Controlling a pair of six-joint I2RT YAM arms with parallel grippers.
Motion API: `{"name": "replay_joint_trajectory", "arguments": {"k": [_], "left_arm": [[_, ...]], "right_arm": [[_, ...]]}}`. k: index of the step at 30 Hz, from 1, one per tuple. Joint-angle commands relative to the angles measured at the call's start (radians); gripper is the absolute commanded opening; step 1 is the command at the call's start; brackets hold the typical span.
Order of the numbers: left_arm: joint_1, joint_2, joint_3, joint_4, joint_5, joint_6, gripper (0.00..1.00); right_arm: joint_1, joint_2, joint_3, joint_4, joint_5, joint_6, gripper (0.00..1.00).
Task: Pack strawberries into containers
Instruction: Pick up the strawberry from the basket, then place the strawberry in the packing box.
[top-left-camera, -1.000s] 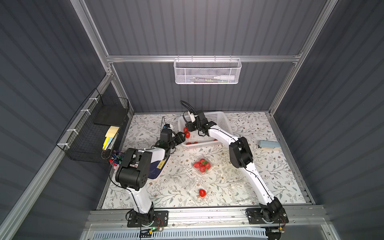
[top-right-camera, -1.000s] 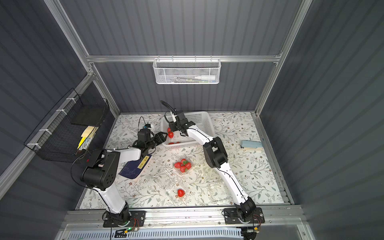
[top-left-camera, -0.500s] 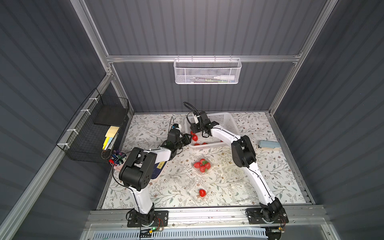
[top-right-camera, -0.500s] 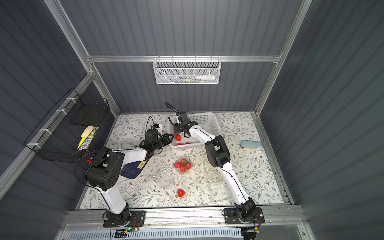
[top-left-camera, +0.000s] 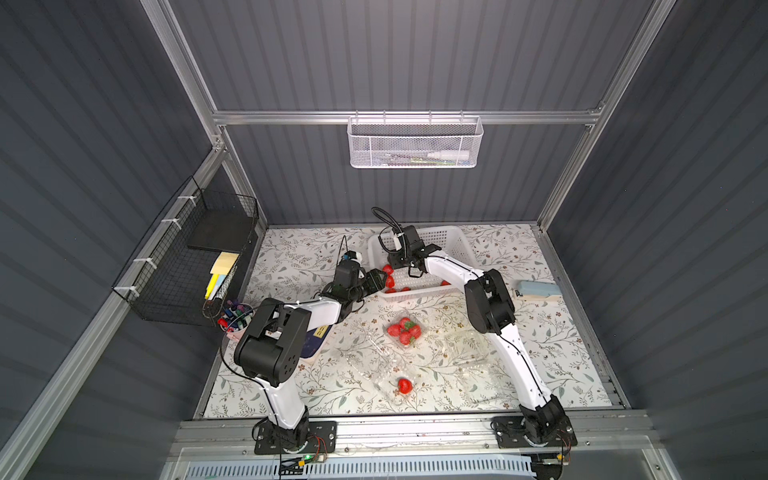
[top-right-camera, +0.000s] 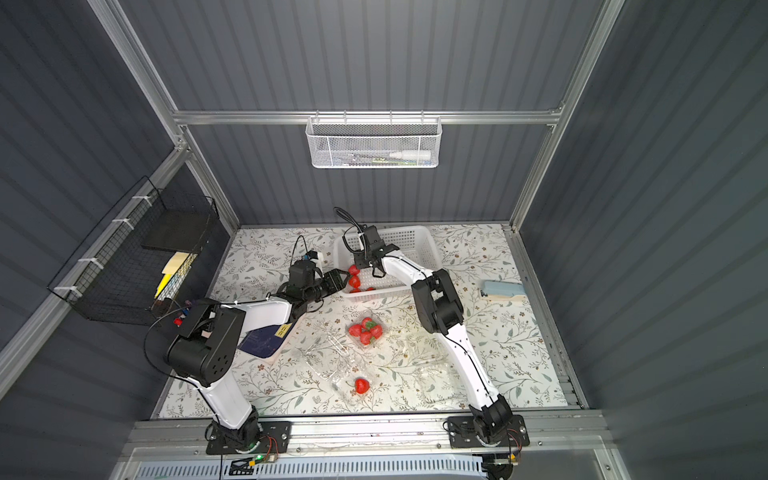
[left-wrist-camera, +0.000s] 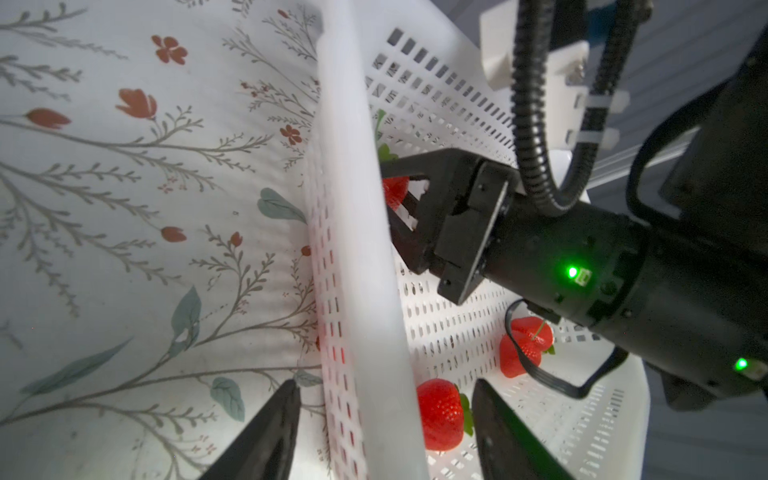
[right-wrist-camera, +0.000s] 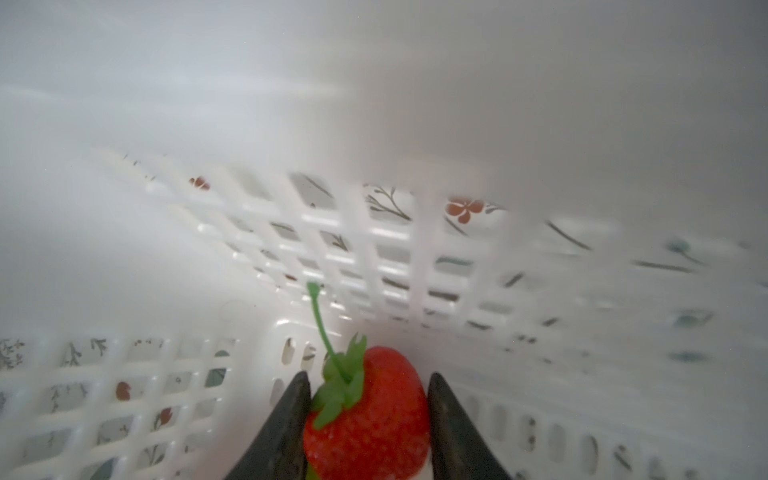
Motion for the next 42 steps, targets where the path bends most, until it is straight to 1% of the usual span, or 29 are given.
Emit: {"name": "replay_joint_trajectory", "arguments": {"k": [1,4,7,12,14,17,21,23,25,27,32,35,38,39,41,42], "left_arm": [[-0.005,-0.056,0.008,-0.032,-0.009,0.012,0.74],[-0.005,-0.098,0.019,-0.081,-0.015,0.029,0.79],[-0.005,-0.155,0.04,-0.126,-0.065,0.042,0.81],[0.001,-0.261,0.059,-0.208,-0.16,0.032,0.83],[0.022,-0.295,0.051,-0.223,-0.166,0.028,0.83],[0.073,-0.335,0.03,-0.226,-0.13,0.024,0.82],[0.116,-0.38,0.025,-0.253,-0.126,0.024,0.83],[0.129,-0.392,0.031,-0.265,-0.127,0.025,0.83],[0.136,-0.396,0.042,-0.277,-0.131,0.031,0.83],[0.14,-0.398,0.049,-0.283,-0.133,0.034,0.84],[0.154,-0.404,0.049,-0.29,-0.129,0.029,0.85],[0.161,-0.407,0.043,-0.295,-0.126,0.022,0.86],[0.163,-0.413,0.034,-0.292,-0.122,0.013,0.86],[0.165,-0.414,0.031,-0.292,-0.12,0.012,0.86],[0.165,-0.417,0.026,-0.29,-0.119,0.01,0.86],[0.165,-0.419,0.024,-0.29,-0.119,0.007,0.86]], "right_arm": [[-0.003,-0.043,-0.043,-0.021,-0.008,0.005,0.35],[-0.004,-0.096,-0.086,0.0,-0.011,0.008,0.29],[-0.004,-0.181,-0.152,0.013,-0.022,0.009,0.22],[-0.003,-0.371,-0.285,-0.043,-0.064,0.022,0.19],[0.002,-0.484,-0.39,-0.031,-0.089,0.029,0.18],[0.023,-0.662,-0.587,0.021,-0.099,0.047,0.16],[0.096,-0.867,-0.789,0.002,-0.139,0.029,0.16],[0.166,-0.948,-0.875,-0.032,-0.151,0.014,0.16],[0.241,-0.999,-0.95,-0.064,-0.188,0.023,0.16],[0.31,-1.023,-1.012,-0.081,-0.232,0.042,0.16],[0.482,-1.002,-1.101,-0.12,-0.254,0.052,0.17],[0.543,-0.959,-1.115,-0.146,-0.25,0.047,0.18],[0.569,-0.934,-1.133,-0.138,-0.248,0.052,0.2],[0.572,-0.928,-1.137,-0.137,-0.251,0.052,0.22],[0.576,-0.919,-1.146,-0.121,-0.242,0.058,0.38],[0.576,-0.917,-1.15,-0.114,-0.238,0.06,0.43]]}}
